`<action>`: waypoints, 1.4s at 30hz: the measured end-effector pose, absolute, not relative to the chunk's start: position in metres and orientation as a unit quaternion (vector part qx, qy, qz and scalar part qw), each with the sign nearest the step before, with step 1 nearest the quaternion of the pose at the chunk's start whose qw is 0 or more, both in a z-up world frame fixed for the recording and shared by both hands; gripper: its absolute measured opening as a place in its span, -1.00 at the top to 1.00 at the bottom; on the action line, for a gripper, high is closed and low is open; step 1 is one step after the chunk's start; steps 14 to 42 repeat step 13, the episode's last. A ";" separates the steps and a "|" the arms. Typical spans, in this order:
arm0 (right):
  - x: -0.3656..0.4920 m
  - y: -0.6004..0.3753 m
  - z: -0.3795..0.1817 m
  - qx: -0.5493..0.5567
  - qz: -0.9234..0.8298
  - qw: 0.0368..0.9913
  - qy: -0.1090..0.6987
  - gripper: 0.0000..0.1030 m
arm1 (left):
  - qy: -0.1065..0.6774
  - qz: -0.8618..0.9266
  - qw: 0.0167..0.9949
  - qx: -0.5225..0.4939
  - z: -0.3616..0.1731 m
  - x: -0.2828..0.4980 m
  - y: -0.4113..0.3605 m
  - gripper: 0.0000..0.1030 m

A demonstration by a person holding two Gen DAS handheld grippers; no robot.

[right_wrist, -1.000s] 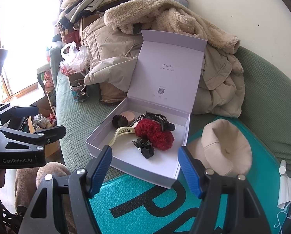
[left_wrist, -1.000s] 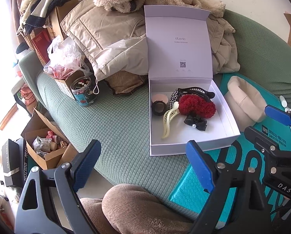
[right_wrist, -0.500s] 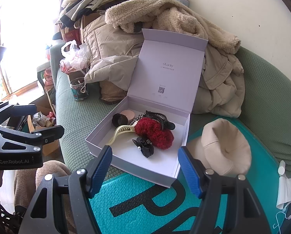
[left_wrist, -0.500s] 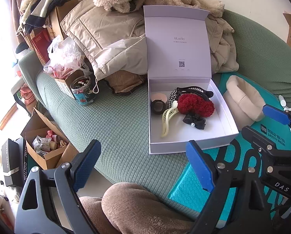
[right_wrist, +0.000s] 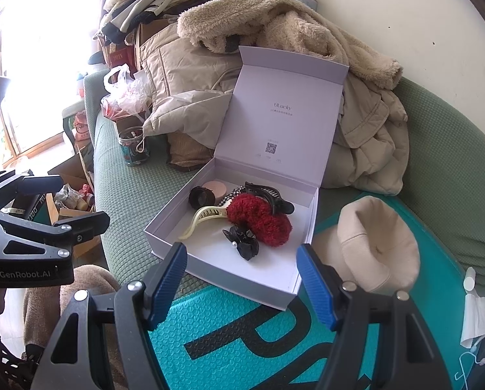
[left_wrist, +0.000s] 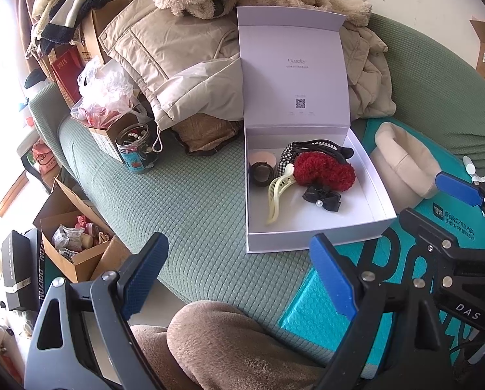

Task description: Organize objects

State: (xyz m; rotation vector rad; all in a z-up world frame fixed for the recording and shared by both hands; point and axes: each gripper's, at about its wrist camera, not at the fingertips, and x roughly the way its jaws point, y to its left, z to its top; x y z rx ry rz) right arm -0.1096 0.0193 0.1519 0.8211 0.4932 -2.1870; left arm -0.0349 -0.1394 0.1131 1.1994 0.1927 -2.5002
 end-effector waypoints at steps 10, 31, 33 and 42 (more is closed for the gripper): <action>-0.105 0.043 0.129 0.350 -0.849 0.347 0.191 -0.37 | 0.066 -0.883 0.146 0.441 0.087 -0.038 -0.113 -0.71; -0.107 0.061 0.120 0.366 -0.849 0.329 0.191 -0.37 | 0.066 -0.884 0.135 0.442 0.080 -0.040 -0.100 -0.71; -0.107 0.061 0.120 0.366 -0.849 0.329 0.191 -0.37 | 0.066 -0.884 0.135 0.442 0.080 -0.040 -0.100 -0.71; -0.107 0.061 0.120 0.366 -0.849 0.329 0.191 -0.37 | 0.066 -0.884 0.135 0.442 0.080 -0.040 -0.100 -0.71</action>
